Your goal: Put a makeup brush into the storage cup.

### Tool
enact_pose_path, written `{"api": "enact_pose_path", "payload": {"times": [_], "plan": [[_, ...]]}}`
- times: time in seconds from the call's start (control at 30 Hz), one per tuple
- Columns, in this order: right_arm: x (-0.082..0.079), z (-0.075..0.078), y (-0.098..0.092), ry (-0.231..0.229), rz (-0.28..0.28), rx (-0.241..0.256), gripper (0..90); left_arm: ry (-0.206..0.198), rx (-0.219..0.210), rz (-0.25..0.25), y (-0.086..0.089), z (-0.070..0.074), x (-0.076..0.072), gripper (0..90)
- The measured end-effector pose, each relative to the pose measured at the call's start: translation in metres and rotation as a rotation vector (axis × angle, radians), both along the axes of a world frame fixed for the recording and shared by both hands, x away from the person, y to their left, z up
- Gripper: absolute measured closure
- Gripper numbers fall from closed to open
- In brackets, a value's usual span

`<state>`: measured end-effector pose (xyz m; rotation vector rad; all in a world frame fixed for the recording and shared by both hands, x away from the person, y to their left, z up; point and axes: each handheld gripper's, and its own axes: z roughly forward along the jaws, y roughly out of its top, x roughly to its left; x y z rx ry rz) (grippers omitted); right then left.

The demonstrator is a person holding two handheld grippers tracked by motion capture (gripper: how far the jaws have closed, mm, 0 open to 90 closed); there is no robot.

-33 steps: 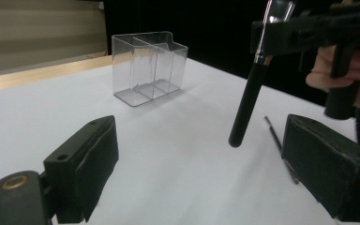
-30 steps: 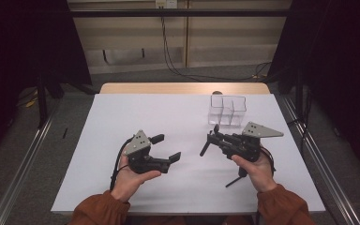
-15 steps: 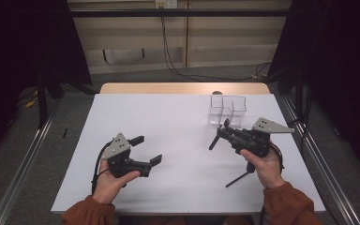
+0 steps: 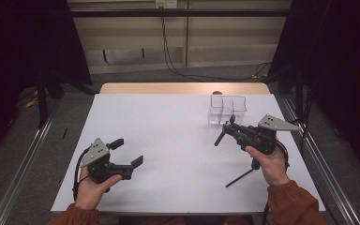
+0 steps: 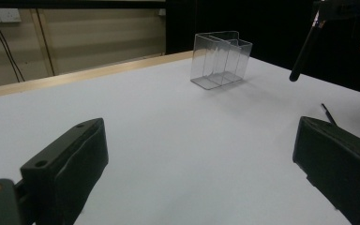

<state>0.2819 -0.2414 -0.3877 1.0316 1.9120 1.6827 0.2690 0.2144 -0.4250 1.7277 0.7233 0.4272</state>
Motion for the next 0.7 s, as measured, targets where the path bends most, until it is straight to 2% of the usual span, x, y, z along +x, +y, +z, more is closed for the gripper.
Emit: {"api": "enact_pose_path", "payload": {"times": [0.13, 0.23, 0.33, 0.4, 0.7], "plan": [[0.003, 0.001, -0.003, 0.004, -0.008, -0.008, 78.8, -0.002, 0.021, 0.0, 0.006, -0.002, -0.005, 3.5], [0.006, 0.0, -0.008, 0.014, -0.026, -0.011, 78.8, 0.005, -0.004, 0.016, 0.009, -0.007, -0.008, 3.2], [0.008, 0.002, -0.013, 0.013, -0.042, -0.015, 78.8, -0.007, 0.018, 0.032, 0.011, -0.008, -0.01, 1.8], [0.01, 0.003, -0.016, 0.008, -0.05, -0.015, 78.8, 0.008, -0.01, 0.045, 0.015, -0.009, -0.01, 1.8], [0.021, 0.012, -0.032, -0.001, -0.112, -0.04, 78.8, 0.004, 0.003, 0.065, 0.025, -0.013, -0.017, 1.6]]}}
